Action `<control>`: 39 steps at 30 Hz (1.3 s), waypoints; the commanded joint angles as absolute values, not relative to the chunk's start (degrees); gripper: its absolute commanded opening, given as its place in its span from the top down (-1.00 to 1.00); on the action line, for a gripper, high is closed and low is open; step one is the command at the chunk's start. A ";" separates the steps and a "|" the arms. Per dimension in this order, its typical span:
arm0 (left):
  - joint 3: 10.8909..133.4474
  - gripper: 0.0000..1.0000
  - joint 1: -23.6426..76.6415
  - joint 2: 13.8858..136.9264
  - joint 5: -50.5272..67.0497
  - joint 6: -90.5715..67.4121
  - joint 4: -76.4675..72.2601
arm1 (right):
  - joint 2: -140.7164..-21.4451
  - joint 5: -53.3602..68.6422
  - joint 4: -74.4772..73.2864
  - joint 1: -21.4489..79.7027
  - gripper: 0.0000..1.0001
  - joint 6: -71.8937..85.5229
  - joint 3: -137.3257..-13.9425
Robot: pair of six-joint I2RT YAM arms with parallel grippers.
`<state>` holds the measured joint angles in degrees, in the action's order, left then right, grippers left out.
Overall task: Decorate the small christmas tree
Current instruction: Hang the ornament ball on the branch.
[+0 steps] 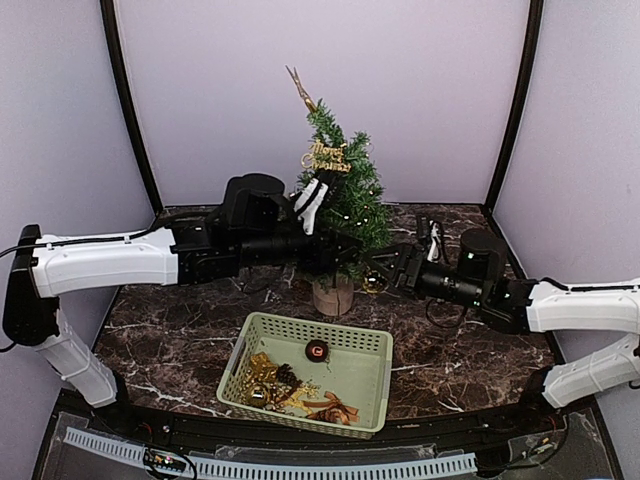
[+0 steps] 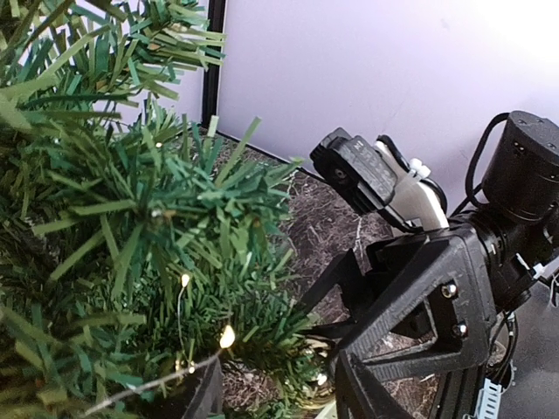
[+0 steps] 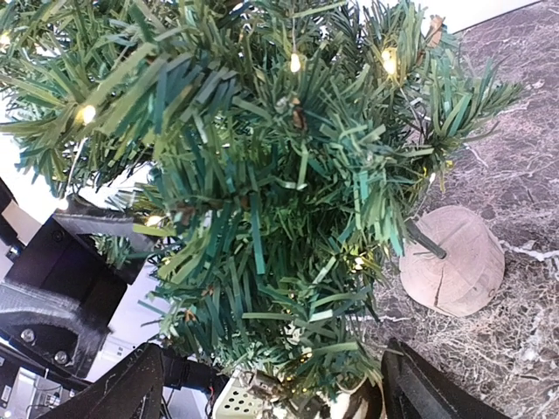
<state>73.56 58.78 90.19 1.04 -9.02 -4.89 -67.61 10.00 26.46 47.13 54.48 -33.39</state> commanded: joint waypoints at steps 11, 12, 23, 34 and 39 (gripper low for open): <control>66.83 -0.25 58.84 79.23 13.20 -9.20 -7.53 | -60.52 4.85 19.12 46.76 -0.80 50.10 -33.12; 66.04 -0.27 58.81 78.73 13.58 -9.44 -7.31 | -60.04 4.30 18.22 46.76 -0.80 49.76 -33.29; 63.05 -0.41 53.44 69.95 20.64 -13.38 1.95 | -55.08 -5.78 3.03 46.76 -0.86 43.02 -38.73; 66.46 -0.50 33.32 65.60 26.68 -15.59 11.64 | -56.98 -11.59 -5.91 42.50 -0.97 33.75 -49.02; 62.39 -0.52 22.17 69.08 30.57 -17.75 2.89 | -62.15 -5.94 -0.93 34.12 -0.97 31.34 -50.71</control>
<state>64.93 28.25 66.87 26.81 -15.77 7.79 -58.54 -8.78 -4.47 39.46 34.76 -48.93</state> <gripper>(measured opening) 0.755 0.986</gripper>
